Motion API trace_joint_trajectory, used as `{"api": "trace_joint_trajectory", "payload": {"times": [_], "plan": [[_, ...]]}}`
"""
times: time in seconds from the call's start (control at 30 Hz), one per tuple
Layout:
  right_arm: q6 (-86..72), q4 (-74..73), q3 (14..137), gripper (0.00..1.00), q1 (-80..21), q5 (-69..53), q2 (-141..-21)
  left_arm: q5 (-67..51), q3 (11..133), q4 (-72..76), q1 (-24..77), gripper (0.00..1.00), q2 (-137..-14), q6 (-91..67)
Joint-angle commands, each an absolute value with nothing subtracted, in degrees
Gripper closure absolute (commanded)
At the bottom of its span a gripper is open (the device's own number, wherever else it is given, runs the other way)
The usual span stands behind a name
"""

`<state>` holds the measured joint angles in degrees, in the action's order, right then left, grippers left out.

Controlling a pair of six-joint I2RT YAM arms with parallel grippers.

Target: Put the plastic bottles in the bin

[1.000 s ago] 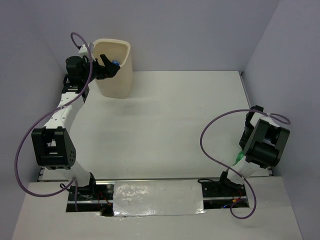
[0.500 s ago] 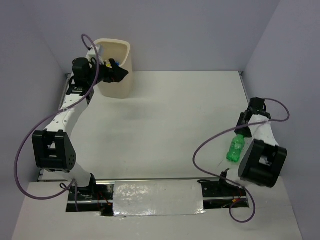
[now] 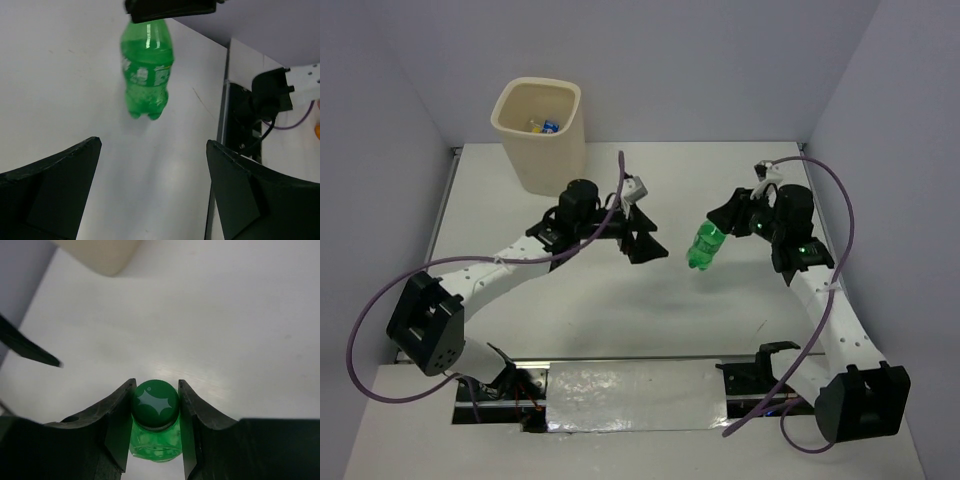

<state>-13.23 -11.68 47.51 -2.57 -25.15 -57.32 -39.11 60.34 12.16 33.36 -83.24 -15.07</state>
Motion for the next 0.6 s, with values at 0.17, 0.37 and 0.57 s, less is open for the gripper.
{"api": "trace_joint_trajectory", "payload": {"times": [0.17,0.37,0.57], "plan": [[-26.35,3.07,44.57,1.0,-10.63,-40.16,-53.35,-35.16,55.37,26.09,41.3,0.01,-82.0,-12.92],[-30.93,9.13,42.63,1.0,-14.49,-42.96,-52.91,-33.93,56.42,25.84,44.11,0.01,-84.28,-13.1],[-32.78,11.51,42.71,1.0,-16.26,-42.28,-53.26,-34.79,60.29,21.89,44.65,0.01,-87.53,-13.18]]}}
